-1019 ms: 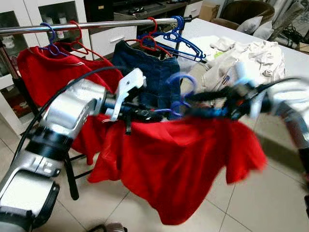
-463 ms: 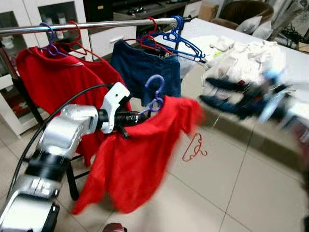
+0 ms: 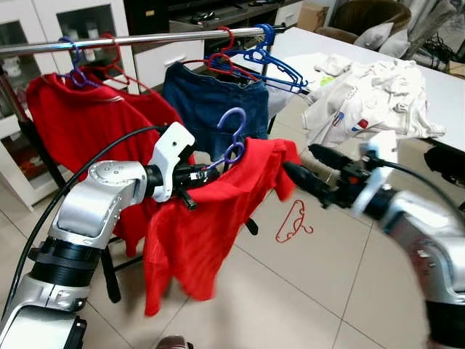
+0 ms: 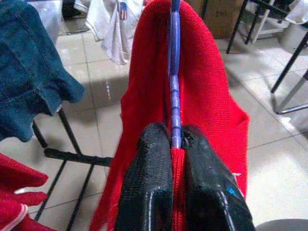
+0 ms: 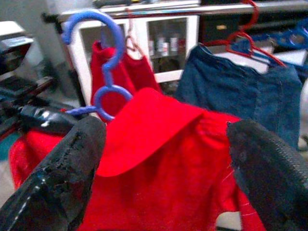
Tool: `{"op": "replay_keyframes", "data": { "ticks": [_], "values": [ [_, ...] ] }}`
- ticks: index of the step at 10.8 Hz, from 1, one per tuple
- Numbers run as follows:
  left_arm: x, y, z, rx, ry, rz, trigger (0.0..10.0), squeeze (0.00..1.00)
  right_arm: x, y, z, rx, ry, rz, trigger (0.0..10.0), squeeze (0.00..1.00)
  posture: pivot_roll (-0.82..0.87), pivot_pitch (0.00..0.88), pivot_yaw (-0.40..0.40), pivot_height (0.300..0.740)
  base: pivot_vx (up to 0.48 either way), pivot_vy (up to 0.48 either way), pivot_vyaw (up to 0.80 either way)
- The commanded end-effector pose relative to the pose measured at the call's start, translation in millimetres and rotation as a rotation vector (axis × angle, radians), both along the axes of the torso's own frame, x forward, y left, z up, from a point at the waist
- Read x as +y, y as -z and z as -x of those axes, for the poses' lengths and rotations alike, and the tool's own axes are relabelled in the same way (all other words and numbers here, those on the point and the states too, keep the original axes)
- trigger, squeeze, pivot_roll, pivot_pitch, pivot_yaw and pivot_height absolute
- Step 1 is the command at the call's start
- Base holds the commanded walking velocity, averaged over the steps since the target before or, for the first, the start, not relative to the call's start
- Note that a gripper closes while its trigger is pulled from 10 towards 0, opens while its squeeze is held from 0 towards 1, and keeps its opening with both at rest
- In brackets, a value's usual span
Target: Hang hanger
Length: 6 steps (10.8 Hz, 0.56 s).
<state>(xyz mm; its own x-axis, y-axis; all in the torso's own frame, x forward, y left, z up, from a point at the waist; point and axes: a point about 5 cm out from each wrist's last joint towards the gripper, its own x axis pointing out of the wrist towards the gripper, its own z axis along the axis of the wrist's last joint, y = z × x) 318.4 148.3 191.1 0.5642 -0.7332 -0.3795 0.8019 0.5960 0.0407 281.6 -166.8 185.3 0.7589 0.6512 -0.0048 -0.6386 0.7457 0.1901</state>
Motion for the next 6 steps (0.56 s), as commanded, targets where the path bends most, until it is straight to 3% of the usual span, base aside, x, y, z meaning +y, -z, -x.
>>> {"op": "replay_keyframes", "data": {
  "ticks": [1, 2, 3, 4, 5, 6],
  "values": [
    [-4.4, -13, -1.4, -0.06, 0.007, -0.003, 0.0, 0.0, -3.7, -1, 1.1, 0.032, 0.04, -0.046, 10.0, 0.72, 0.1, 0.029, -0.058, 0.74, 0.0, 0.0, 0.0],
    [-6.4, -13, 2.7, -0.078, -0.002, -0.021, 0.0, 0.0, 7.4, 2, -0.2, 0.113, 0.063, -0.17, 10.0, 0.0, 0.11, 0.037, -0.072, 0.74, 0.0, 0.0, 0.0],
    [-9.3, -15, 7.4, -0.089, -0.008, -0.007, 0.0, 0.0, 14.5, 5, -6.8, 0.171, 0.092, -0.246, 10.0, 0.0, 0.1, 0.046, -0.078, 0.74, 0.0, 0.0, 0.0],
    [-12.1, -15, 11.7, -0.093, 0.0, -0.004, 0.0, 0.0, 19.0, 5, -10.3, 0.205, 0.091, -0.296, 6.4, 0.0, 0.1, 0.046, -0.083, 0.74, 0.0, 0.0, 0.0],
    [-13.3, -12, 17.3, -0.095, 0.009, -0.01, 0.0, 0.0, 23.8, 5, -12.7, 0.244, 0.089, -0.365, 0.0, 0.0, 0.09, 0.034, -0.089, 0.74, 0.0, 0.0, 0.0],
    [-11.9, -9, 25.1, -0.087, 0.024, -0.002, 0.0, 0.0, 23.6, 6, -13.7, 0.235, 0.109, -0.334, 0.0, 0.0, 0.08, 0.018, -0.087, 0.74, 0.0, 0.0, 0.0]
  ]
}}
